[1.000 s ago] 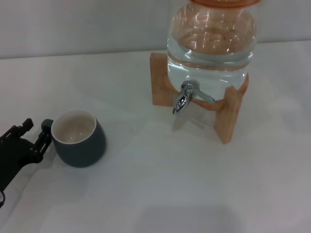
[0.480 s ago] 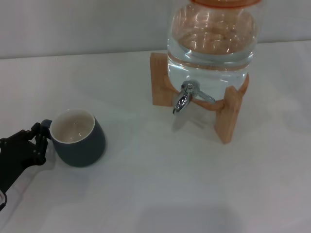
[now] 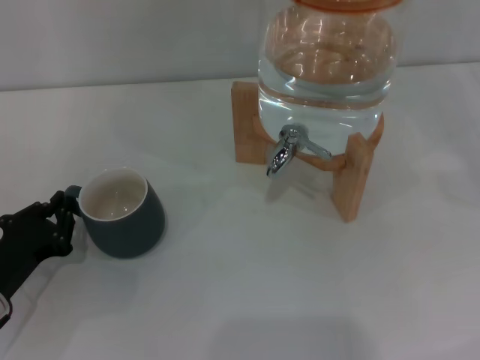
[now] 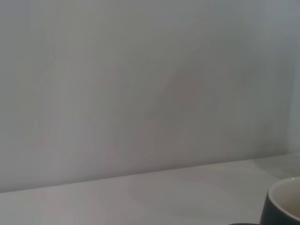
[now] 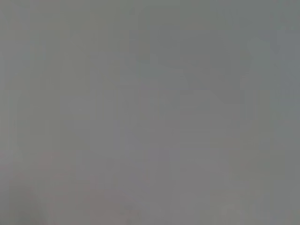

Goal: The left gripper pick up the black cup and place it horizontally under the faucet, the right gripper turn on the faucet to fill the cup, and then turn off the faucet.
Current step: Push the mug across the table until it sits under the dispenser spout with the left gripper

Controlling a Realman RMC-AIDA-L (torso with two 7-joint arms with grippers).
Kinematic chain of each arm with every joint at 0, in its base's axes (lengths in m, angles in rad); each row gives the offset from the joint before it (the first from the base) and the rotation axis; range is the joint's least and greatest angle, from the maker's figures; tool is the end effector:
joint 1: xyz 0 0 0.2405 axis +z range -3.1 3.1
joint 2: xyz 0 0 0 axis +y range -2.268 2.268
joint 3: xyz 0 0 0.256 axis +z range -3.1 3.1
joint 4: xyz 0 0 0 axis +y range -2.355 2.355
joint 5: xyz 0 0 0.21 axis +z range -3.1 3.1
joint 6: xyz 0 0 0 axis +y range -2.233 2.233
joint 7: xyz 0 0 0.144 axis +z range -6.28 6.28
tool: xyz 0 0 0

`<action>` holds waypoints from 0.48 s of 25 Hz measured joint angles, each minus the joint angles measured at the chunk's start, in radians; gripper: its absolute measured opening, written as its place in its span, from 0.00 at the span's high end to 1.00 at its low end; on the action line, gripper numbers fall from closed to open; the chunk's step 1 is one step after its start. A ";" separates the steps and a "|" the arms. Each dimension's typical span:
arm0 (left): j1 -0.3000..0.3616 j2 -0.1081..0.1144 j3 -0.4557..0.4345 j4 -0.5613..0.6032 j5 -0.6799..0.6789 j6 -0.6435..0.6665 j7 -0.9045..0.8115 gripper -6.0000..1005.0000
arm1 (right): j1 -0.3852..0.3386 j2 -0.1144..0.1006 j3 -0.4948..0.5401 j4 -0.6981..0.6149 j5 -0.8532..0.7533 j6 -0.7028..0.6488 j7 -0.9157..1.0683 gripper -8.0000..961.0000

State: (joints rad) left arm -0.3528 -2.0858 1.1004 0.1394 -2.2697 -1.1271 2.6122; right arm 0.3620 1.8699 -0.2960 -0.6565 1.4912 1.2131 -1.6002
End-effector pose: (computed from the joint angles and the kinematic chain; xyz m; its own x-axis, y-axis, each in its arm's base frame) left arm -0.3509 0.2919 -0.0421 0.7282 0.1970 0.6564 0.6628 -0.4462 -0.6014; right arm 0.3867 0.3309 0.2024 0.4764 -0.1521 -0.8660 -0.8757 -0.1696 -0.4520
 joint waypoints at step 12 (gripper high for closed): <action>0.000 0.000 -0.001 0.006 0.000 0.007 0.003 0.89 | 0.002 0.001 0.000 0.003 0.000 0.000 0.000 0.12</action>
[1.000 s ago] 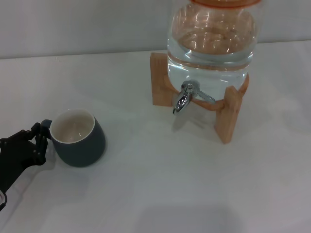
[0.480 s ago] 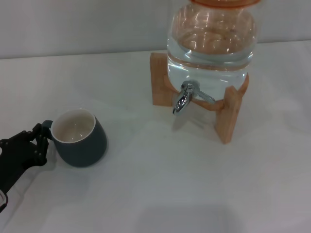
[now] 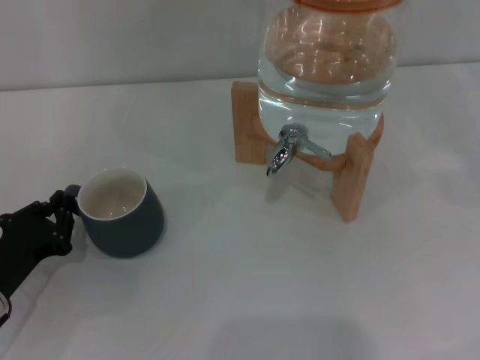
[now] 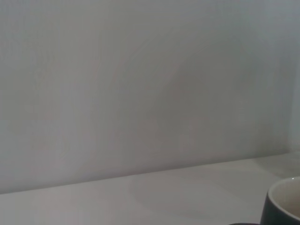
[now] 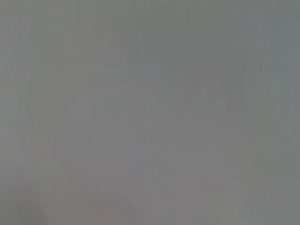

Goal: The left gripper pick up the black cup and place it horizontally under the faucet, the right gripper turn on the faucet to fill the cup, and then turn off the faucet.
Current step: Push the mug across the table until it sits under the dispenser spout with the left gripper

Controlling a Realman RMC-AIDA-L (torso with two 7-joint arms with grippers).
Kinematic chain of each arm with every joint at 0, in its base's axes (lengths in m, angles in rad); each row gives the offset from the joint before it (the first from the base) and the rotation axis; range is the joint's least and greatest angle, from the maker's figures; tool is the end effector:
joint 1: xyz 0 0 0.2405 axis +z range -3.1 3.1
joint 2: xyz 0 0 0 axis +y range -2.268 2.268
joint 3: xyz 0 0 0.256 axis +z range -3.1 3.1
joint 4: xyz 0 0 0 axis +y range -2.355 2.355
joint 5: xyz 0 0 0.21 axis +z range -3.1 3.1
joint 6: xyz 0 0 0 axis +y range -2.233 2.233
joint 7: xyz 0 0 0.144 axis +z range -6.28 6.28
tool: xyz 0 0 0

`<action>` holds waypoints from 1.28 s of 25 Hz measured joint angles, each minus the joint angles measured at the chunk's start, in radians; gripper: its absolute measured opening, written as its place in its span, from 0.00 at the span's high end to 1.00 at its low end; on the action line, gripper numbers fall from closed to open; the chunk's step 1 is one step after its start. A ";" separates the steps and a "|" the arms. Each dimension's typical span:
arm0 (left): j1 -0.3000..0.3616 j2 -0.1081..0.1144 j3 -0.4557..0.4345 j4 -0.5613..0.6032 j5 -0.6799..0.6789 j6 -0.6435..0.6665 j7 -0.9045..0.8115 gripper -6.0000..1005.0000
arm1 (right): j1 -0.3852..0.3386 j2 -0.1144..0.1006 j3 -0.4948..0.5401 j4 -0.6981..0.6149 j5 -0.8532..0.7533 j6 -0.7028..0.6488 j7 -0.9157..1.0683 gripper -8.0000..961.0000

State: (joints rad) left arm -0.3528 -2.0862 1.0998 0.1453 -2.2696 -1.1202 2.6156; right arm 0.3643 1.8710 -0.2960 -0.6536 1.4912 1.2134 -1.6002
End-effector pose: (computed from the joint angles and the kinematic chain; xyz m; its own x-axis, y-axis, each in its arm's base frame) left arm -0.3511 0.2931 -0.0415 0.7331 0.1951 0.6516 0.6583 -0.4445 -0.6075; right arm 0.3862 0.3317 0.2012 0.4736 -0.1528 -0.8674 -0.8770 -0.1719 -0.4486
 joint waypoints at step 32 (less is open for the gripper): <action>-0.048 0.001 0.020 0.009 0.008 0.000 -0.014 0.89 | 0.001 0.009 0.000 0.003 0.001 -0.001 -0.006 0.12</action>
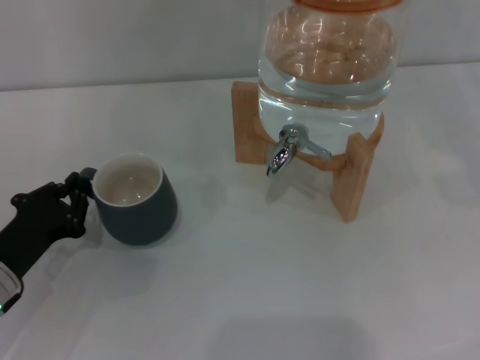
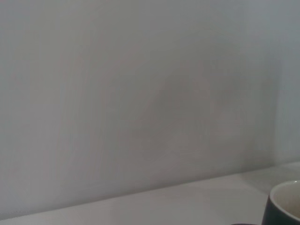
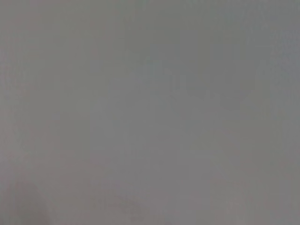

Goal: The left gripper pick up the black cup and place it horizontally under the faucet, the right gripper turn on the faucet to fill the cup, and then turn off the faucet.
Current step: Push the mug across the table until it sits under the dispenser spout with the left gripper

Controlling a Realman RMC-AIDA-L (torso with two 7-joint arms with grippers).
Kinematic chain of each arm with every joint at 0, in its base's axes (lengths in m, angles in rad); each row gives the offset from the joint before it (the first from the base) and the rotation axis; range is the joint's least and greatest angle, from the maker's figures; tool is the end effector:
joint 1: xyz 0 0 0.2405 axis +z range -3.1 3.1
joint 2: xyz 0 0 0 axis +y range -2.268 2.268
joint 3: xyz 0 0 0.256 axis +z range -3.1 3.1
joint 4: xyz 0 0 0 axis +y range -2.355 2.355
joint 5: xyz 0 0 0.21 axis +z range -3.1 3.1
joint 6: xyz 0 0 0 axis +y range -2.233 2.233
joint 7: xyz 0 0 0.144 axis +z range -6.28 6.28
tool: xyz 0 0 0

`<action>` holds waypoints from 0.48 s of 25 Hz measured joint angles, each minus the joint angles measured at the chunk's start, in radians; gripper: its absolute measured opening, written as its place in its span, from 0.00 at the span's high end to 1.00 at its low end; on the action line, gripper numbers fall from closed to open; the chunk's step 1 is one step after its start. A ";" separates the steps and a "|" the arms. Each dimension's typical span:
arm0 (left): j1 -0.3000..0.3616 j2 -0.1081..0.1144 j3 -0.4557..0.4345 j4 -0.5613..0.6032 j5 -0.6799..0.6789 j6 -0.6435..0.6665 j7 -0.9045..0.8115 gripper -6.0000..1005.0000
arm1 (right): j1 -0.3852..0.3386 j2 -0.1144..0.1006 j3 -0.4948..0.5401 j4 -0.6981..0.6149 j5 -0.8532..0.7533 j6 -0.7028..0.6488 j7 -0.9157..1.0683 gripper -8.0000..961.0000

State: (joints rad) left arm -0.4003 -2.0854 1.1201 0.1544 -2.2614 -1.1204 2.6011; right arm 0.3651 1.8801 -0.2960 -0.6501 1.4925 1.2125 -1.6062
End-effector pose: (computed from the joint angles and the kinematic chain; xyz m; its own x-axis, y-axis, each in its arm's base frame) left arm -0.3344 0.3095 -0.0433 0.7445 0.1627 0.6475 0.6289 -0.4963 -0.5984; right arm 0.3859 0.3318 0.1962 0.4683 -0.1549 -0.8699 -0.8797 -0.1738 -0.4427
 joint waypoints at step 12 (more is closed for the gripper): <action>-0.027 -0.004 0.030 -0.002 0.010 0.017 -0.004 0.89 | 0.001 0.002 0.000 0.000 -0.002 0.000 0.000 0.12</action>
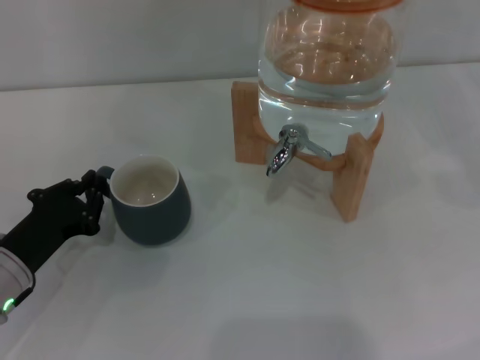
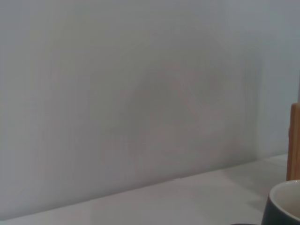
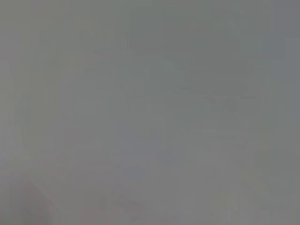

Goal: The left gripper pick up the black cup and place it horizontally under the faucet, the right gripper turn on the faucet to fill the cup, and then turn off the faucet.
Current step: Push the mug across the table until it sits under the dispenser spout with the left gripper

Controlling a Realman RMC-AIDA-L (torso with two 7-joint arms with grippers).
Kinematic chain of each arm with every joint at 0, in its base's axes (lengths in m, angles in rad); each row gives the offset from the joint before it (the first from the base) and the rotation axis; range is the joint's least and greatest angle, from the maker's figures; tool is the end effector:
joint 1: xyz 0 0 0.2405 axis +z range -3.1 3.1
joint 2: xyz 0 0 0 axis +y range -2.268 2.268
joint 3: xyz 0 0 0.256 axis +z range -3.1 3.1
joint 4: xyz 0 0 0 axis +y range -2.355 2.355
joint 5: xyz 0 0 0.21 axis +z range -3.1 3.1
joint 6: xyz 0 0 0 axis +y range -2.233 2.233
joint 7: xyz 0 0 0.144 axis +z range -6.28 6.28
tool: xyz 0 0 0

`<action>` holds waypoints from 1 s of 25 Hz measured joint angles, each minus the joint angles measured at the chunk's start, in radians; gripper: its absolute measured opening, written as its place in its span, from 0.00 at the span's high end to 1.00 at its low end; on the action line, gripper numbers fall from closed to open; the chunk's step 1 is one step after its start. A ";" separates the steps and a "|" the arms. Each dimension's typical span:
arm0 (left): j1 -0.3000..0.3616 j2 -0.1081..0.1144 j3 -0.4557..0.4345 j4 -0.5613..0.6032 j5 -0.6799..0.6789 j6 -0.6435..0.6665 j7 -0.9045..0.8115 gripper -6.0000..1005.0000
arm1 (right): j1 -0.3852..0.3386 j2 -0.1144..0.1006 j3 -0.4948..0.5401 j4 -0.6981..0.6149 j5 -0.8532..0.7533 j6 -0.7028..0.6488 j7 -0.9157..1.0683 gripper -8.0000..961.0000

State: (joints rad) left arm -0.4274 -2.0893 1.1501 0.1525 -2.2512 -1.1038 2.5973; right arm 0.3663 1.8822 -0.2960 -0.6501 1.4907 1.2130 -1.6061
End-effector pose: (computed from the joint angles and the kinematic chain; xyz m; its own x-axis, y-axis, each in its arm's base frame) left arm -0.3257 0.3153 -0.0510 0.7601 0.1648 0.6285 0.6038 -0.5365 -0.5895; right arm 0.3855 0.3322 0.1949 0.4674 -0.1565 -0.8701 -0.8800 -0.1758 -0.4412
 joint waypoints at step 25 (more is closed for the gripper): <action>-0.061 -0.002 0.077 -0.012 0.007 0.030 -0.011 0.89 | 0.019 0.010 -0.016 0.001 -0.008 -0.007 -0.001 0.12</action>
State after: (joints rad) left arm -0.4887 -2.0917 1.2269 0.1404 -2.2446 -1.0736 2.5861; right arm 0.3853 1.8924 -0.3121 -0.6488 1.4826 1.2062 -1.6074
